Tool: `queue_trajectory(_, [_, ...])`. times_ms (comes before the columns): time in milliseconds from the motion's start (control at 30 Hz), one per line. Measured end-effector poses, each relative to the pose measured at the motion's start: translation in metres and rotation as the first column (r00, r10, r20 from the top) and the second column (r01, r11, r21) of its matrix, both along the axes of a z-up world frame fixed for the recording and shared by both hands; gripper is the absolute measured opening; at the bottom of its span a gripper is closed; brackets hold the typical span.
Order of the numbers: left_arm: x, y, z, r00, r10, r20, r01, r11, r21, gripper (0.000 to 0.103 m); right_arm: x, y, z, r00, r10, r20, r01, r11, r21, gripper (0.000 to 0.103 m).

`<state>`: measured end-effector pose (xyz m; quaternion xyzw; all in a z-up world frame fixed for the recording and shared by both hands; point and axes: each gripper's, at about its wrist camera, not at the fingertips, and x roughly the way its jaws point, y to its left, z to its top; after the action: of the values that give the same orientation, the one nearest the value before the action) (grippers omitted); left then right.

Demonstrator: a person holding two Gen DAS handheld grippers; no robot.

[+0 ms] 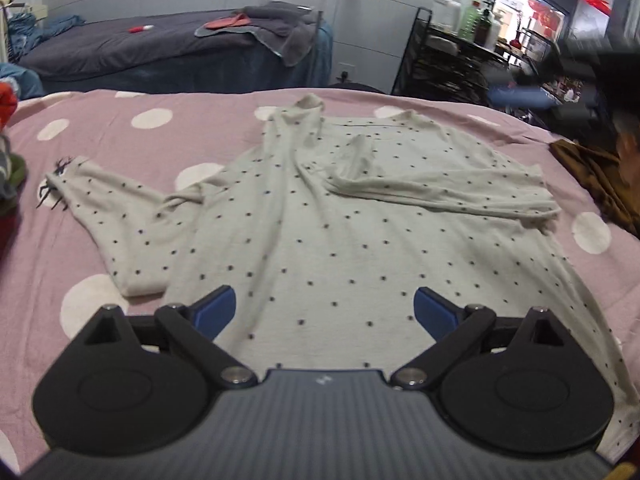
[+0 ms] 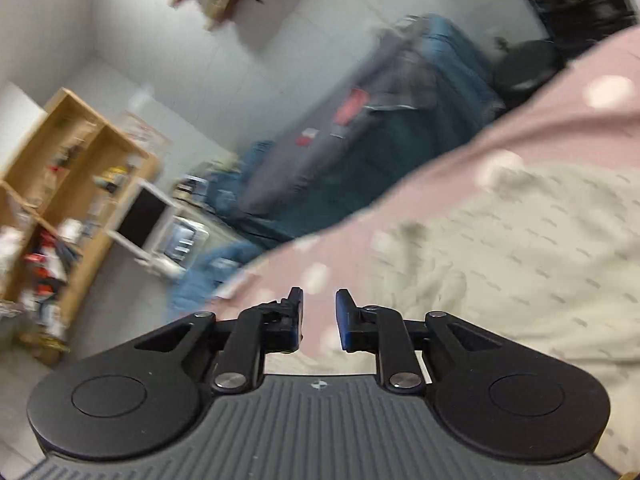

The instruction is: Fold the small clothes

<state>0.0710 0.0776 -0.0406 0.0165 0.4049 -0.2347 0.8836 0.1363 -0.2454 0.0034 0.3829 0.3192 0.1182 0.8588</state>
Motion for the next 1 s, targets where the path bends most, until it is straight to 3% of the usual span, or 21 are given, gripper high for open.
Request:
queue_trajectory(100, [0.014,0.000,-0.001,1.000,0.006,0.020,-0.006,0.999,-0.048,0.096,-0.018,-0.021,-0.005,0.997,-0.068,-0.038,0.058,0.974,-0.217,0.035])
queue_trajectory(167, [0.027,-0.011,-0.003,0.999,0.001,0.040,0.001,0.998,-0.060,0.093,-0.029,-0.036,-0.008,0.992,-0.107,-0.073,0.074,0.931,-0.358,0.035])
queue_trajectory(233, [0.046,-0.028,-0.003,0.999,-0.018,0.046,0.021,0.998,-0.063,0.083,-0.040,-0.047,-0.014,0.984,-0.144,-0.107,0.081,0.889,-0.450,0.036])
queue_trajectory(367, [0.103,-0.074,-0.006,0.987,-0.128,0.094,0.132,0.991,-0.031,0.063,-0.070,-0.057,-0.033,0.981,-0.114,-0.155,0.034,0.895,-0.444,0.036])
queue_trajectory(433, [0.134,-0.093,-0.008,0.980,-0.172,0.100,0.173,0.985,-0.005,0.047,-0.082,-0.056,-0.037,0.981,-0.098,-0.166,0.016,0.899,-0.438,0.036])
queue_trajectory(567, [0.176,-0.131,-0.019,0.945,-0.300,0.126,0.284,0.950,0.132,0.044,-0.106,-0.052,-0.040,0.984,-0.081,-0.156,0.005,0.900,-0.437,0.036])
queue_trajectory(667, [0.198,-0.146,-0.041,0.947,-0.315,0.054,0.299,0.932,0.203,0.044,-0.117,-0.055,-0.043,0.983,-0.095,-0.156,0.022,0.909,-0.415,0.036])
queue_trajectory(767, [0.208,-0.151,-0.062,0.947,-0.322,-0.014,0.316,0.921,0.227,0.035,-0.123,-0.059,-0.048,0.978,-0.116,-0.176,0.040,0.922,-0.385,0.036])
queue_trajectory(867, [0.193,-0.150,-0.064,0.928,-0.372,0.015,0.359,0.904,0.234,0.023,-0.128,-0.063,-0.052,0.974,-0.129,-0.187,0.051,0.926,-0.375,0.036])
queue_trajectory(900, [0.189,-0.150,-0.064,0.925,-0.380,0.013,0.366,0.901,0.233,0.013,-0.129,-0.064,-0.053,0.973,-0.133,-0.188,0.053,0.925,-0.377,0.037])
queue_trajectory(933, [0.187,-0.150,-0.064,0.925,-0.381,0.006,0.370,0.902,0.223,0.005,-0.128,-0.064,-0.054,0.972,-0.135,-0.190,0.054,0.922,-0.382,0.037])
queue_trajectory(1000, [0.188,-0.145,-0.061,0.937,-0.350,0.001,0.344,0.919,0.195,0.003,-0.124,-0.065,-0.056,0.971,-0.138,-0.194,0.053,0.920,-0.389,0.038])
